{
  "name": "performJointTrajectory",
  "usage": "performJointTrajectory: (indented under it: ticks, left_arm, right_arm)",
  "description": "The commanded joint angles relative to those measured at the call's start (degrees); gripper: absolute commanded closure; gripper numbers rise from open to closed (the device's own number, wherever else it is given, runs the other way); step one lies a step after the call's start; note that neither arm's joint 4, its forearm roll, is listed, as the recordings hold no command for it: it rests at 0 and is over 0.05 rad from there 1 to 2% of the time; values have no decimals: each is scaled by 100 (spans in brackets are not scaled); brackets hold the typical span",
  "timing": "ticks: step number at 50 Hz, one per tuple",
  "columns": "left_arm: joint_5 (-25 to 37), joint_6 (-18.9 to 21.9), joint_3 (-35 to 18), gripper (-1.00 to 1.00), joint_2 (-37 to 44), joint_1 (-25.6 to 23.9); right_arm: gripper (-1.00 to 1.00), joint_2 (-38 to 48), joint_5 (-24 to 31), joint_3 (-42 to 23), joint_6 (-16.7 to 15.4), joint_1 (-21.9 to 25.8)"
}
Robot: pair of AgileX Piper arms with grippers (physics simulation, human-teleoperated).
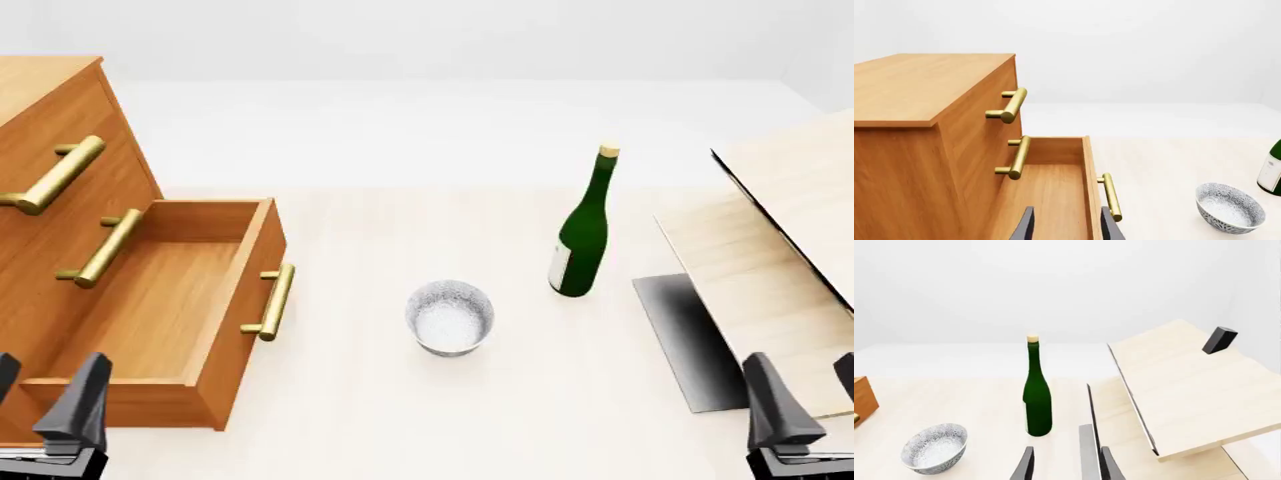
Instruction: Put the bowl in the bottom drawer of the cabinet.
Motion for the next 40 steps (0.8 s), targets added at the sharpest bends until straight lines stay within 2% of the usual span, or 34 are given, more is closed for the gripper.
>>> performJointTrajectory:
  ticks: [1,10,12,13,15,17,22,25,33,40]
  left_arm:
    - [-7,19,-19,-100,25,-8]
    - [-1,29,-18,-100,20,-26]
    - [-48,40,-39,-100,-7,-237]
    - [-140,285,-88,-100,-10,-835]
    - [-224,455,6,-100,-11,-1124]
    - [-241,516,6,-100,-11,-1256]
    - [-388,291,6,-100,-11,-1363]
    - [-388,307,6,-100,-11,-1737]
    - [-450,306,6,-100,-11,-2288]
    - [-249,260,-169,-100,-11,-2452]
  right_arm:
    - [-100,12,3,-14,14,-28]
    - [-100,12,3,-14,14,-29]
    - [-100,13,2,-14,14,-29]
    - [-100,15,0,-14,14,-29]
    - [-100,16,0,-14,14,-29]
    - [-100,16,-1,-14,14,-30]
    - [-100,15,0,-13,15,-30]
    - [-100,15,1,-14,14,-31]
    - [-100,14,5,-15,14,-31]
    - [-100,14,5,-15,14,-31]
